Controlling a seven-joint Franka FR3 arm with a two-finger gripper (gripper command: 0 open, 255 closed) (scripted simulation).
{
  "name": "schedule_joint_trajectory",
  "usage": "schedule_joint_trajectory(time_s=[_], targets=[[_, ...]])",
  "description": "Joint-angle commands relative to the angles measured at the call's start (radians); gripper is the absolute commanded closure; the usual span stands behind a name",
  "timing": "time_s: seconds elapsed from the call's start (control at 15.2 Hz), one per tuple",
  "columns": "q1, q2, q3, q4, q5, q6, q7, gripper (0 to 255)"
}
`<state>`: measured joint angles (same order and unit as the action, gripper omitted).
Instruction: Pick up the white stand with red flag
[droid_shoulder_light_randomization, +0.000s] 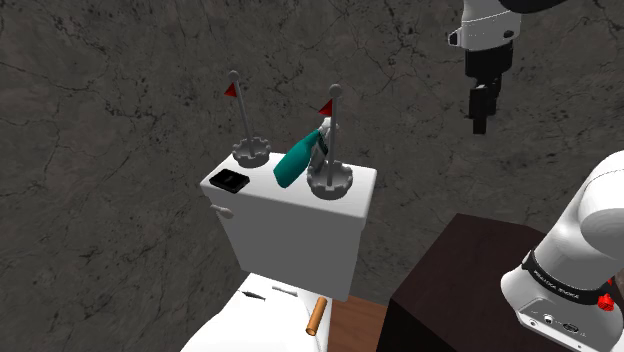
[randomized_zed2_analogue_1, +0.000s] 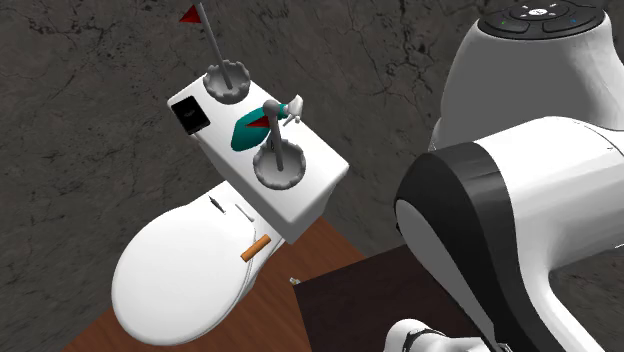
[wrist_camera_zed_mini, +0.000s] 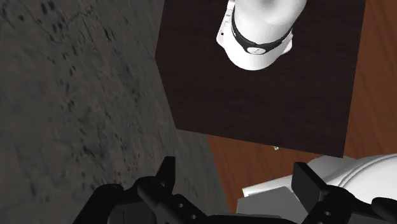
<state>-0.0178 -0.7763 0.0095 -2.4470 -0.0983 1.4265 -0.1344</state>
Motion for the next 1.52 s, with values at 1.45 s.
schedule_joint_trajectory(time_s=[1.45], targets=[[0.098,0.683,0.274,0.794,-0.041,-0.004,0.235,0]])
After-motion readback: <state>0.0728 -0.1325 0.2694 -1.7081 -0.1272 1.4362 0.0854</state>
